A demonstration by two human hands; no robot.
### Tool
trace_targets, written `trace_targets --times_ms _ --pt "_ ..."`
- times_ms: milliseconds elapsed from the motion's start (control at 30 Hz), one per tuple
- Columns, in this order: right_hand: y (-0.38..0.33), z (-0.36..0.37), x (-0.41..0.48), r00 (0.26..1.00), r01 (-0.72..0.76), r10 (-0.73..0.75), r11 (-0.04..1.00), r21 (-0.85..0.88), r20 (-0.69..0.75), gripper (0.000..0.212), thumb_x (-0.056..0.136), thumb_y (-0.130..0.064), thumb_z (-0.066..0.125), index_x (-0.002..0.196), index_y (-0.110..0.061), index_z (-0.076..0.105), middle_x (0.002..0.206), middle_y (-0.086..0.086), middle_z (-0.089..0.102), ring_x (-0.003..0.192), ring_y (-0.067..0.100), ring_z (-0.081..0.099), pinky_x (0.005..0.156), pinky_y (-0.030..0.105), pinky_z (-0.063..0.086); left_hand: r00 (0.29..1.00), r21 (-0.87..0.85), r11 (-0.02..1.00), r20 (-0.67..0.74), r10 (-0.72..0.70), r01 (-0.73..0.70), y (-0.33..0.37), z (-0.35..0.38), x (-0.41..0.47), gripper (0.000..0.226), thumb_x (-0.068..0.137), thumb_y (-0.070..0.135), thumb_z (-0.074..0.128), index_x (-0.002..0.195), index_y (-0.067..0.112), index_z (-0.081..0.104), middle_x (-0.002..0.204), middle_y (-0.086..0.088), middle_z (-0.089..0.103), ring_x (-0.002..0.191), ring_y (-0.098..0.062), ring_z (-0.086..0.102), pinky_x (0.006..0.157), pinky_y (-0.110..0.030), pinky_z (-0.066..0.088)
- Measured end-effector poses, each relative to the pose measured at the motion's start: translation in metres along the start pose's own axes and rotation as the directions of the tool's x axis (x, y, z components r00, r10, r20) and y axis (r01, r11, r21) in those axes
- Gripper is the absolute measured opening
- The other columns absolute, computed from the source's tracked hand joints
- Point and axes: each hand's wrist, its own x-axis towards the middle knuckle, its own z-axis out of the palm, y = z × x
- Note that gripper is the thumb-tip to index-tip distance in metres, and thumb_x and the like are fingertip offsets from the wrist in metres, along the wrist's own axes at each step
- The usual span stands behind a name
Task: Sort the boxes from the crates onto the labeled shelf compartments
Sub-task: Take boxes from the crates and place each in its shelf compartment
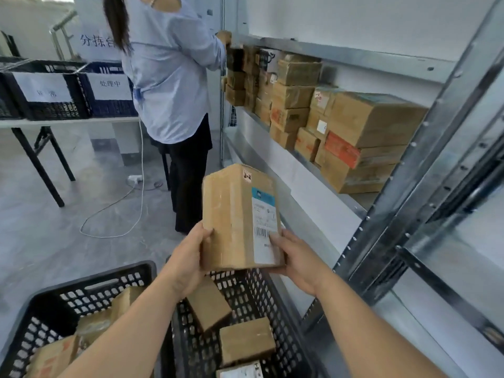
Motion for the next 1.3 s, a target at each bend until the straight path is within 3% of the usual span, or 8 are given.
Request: trace_targets --times_ms 133,267,400,533,733,900,1067,1300 --pt "-0.009 -0.02 -0.022 0.986 0.101 -0.115 0.988 -0.117 -0.118 0.021 0.099 -0.014 0.048 0.113 -0.023 0.061 0.106 -0.004 0.073 0.096 0.012 0.068 0.091 0.043 0.055 0.995 0.208 0.973 0.023 0.101 -0.104 0.0 0.016 0.01 0.047 0.099 0.032 0.044 0.141 0.05 0.029 0.126 0.006 0.056 0.117 -0.019 0.053 0.098 -0.051 0.046" --pt "-0.016 -0.039 -0.049 0.962 0.147 -0.188 0.968 -0.204 -0.197 0.029 0.099 -0.01 0.047 0.116 -0.03 0.059 0.111 -0.004 0.071 0.099 0.013 0.068 0.078 0.028 0.056 0.988 0.353 0.923 0.066 0.138 -0.152 0.002 0.043 0.017 0.04 0.097 0.033 0.049 0.135 0.042 0.04 0.114 -0.001 0.063 0.104 -0.02 0.062 0.089 -0.048 0.053" --pt "-0.013 -0.058 -0.082 0.932 0.143 -0.221 0.952 -0.27 -0.287 0.034 0.098 -0.011 0.05 0.127 -0.03 0.055 0.114 -0.002 0.069 0.102 0.014 0.067 0.078 0.024 0.055 0.971 0.327 0.933 0.228 0.075 -0.149 0.001 0.077 0.007 0.043 0.09 0.056 0.048 0.131 0.044 0.043 0.115 0.016 0.064 0.104 -0.006 0.062 0.083 -0.031 0.052" --pt "-0.006 -0.074 -0.125 0.905 0.163 -0.251 0.95 -0.267 -0.343 0.046 0.091 -0.006 0.06 0.132 -0.027 0.053 0.113 -0.005 0.071 0.103 0.011 0.067 0.086 0.03 0.056 0.918 0.335 0.931 0.396 0.0 -0.144 -0.007 0.108 -0.009 0.086 0.067 0.058 0.075 0.14 0.042 0.033 0.12 0.017 0.064 0.106 -0.007 0.063 0.094 -0.038 0.05" --pt "0.01 -0.085 -0.207 0.893 0.202 -0.267 0.957 -0.21 -0.361 0.087 0.062 -0.025 0.077 0.139 -0.037 0.039 0.123 -0.002 0.066 0.114 0.016 0.062 0.098 0.041 0.05 0.823 0.259 0.958 0.567 -0.046 -0.125 -0.024 0.137 -0.049 0.104 0.044 0.059 0.085 0.135 0.032 0.042 0.121 0.007 0.066 0.107 -0.017 0.065 0.091 -0.042 0.049" --pt "0.033 -0.07 -0.278 0.882 0.205 -0.276 0.955 -0.216 -0.383 0.094 0.061 -0.021 0.077 0.141 -0.042 0.03 0.126 0.001 0.063 0.118 0.017 0.06 0.1 0.042 0.048 0.759 0.231 0.961 0.65 -0.037 -0.151 -0.039 0.152 -0.101 0.079 0.053 0.042 0.074 0.127 0.035 0.046 0.119 0.006 0.067 0.107 -0.017 0.066 0.086 -0.034 0.051" --pt "0.054 -0.046 -0.352 0.795 0.2 -0.338 0.93 -0.309 -0.504 0.086 0.066 -0.009 0.071 0.135 -0.044 0.034 0.114 0.0 0.068 0.103 0.009 0.066 0.075 0.018 0.054 0.678 0.256 0.946 0.733 -0.055 -0.201 -0.046 0.167 -0.156 0.079 0.059 0.037 0.069 0.132 0.029 0.043 0.124 0.002 0.065 0.112 -0.022 0.063 0.096 -0.043 0.047" --pt "0.069 -0.029 -0.462 0.608 0.191 -0.403 0.91 -0.368 -0.684 0.078 0.063 -0.017 0.072 0.123 -0.054 0.037 0.104 -0.016 0.07 0.098 -0.002 0.064 0.067 0.015 0.052 0.556 0.261 0.92 0.829 -0.059 -0.292 -0.05 0.212 -0.23 0.078 0.061 0.057 0.069 0.133 0.042 0.041 0.123 0.011 0.063 0.112 -0.011 0.062 0.094 -0.036 0.049"
